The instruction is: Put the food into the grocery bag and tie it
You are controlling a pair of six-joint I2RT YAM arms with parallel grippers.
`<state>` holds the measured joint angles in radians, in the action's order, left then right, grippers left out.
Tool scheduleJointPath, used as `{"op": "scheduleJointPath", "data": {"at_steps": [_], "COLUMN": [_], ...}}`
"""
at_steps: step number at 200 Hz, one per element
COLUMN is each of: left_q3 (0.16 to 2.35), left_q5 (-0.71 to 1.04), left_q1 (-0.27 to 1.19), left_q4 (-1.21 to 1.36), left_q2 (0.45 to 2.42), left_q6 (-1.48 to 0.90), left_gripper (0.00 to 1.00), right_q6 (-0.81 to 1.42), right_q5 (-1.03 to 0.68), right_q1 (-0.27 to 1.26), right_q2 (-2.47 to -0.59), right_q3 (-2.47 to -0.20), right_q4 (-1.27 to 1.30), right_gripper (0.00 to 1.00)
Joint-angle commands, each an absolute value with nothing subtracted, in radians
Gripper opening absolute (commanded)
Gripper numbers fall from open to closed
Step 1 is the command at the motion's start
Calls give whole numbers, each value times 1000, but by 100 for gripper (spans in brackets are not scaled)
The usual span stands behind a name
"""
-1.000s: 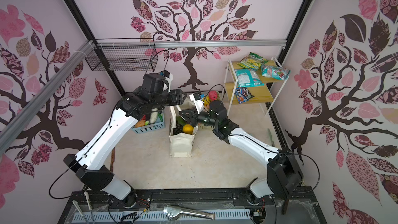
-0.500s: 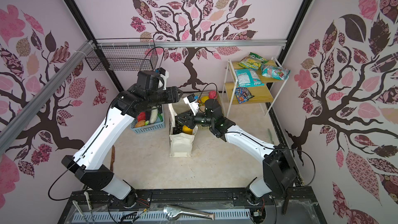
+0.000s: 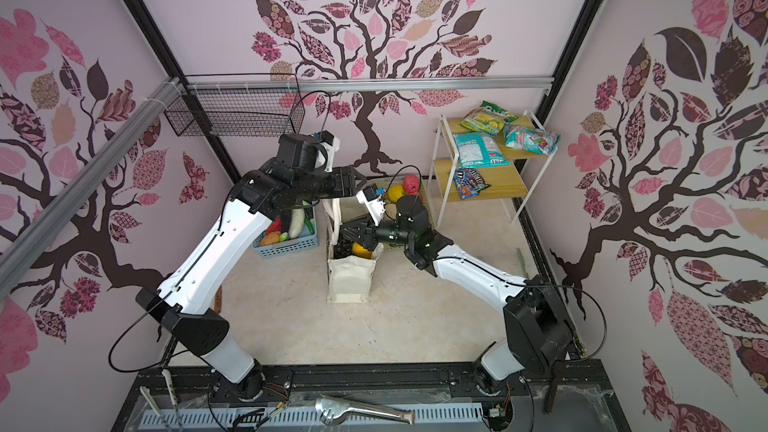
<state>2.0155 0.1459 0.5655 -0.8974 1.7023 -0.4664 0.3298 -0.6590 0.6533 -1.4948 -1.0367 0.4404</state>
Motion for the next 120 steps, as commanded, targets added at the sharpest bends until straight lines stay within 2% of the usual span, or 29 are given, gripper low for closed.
{"op": "scheduleJointPath", "data": {"at_steps": [1,54,120], "left_q3": [2070,2097,2095], "left_q5": [199,201,174], "left_q1": [588,596,560], "left_q4": [-968,-1029,-1029], "left_q2": [1764,1794,1730], "left_q6": [-400,-345,-351], "left_gripper": [69,72,84], "right_q6": [323,331,353], "right_q5": [-587,-548,-556], "right_q1": [649,637,635], "right_q2": [-1449,-1408,-1418], "right_q3": [-1022,-945,-956], "right_q4": [518,588,621], "right_gripper": [20,19,19]}}
